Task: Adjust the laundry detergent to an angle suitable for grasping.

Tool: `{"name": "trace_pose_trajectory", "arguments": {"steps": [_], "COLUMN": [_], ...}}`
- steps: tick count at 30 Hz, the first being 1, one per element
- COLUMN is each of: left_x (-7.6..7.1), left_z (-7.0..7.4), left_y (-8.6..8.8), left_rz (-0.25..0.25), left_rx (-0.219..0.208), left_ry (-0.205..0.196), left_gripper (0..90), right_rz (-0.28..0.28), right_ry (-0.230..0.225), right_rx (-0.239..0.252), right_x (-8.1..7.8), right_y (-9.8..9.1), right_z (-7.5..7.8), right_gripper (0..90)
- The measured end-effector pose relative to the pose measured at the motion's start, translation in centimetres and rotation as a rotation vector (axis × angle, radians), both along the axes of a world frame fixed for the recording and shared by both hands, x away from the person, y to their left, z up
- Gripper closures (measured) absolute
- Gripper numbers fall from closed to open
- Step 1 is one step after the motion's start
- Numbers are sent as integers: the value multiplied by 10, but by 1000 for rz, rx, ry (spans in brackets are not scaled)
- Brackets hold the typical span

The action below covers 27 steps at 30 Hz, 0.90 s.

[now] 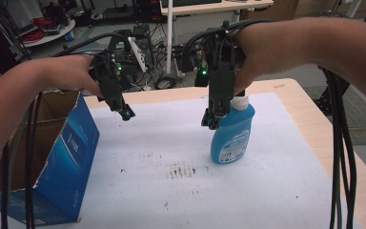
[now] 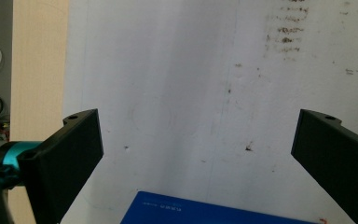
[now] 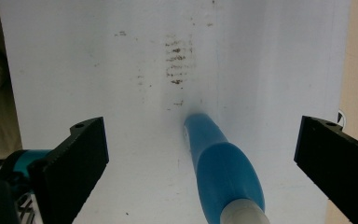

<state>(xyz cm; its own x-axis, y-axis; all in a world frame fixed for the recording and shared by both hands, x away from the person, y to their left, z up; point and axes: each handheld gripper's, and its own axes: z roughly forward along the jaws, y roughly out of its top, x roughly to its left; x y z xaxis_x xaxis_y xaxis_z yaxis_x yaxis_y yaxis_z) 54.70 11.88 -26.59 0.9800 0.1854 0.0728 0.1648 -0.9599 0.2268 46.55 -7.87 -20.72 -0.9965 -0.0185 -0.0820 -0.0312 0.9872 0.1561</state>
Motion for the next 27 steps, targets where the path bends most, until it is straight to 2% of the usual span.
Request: {"name": "trace_pose_trajectory", "arguments": {"steps": [15, 21, 27], "left_x": [-1, -2, -4], "left_z": [1, 1, 2], "left_y": [-1, -1, -3], "left_rz": [11, 13, 13], "left_rx": [-9, -19, -9], "left_ry": [-5, -10, -16], "left_gripper": [20, 20, 20], "right_rz": [-5, -16, -28], "right_ry": [0, -2, -5], "right_rx": [7, 13, 18], "right_x": [-4, -4, -9], "right_y": [-3, -8, -15], "right_z": [1, 3, 5], "right_gripper": [19, 19, 19]}}
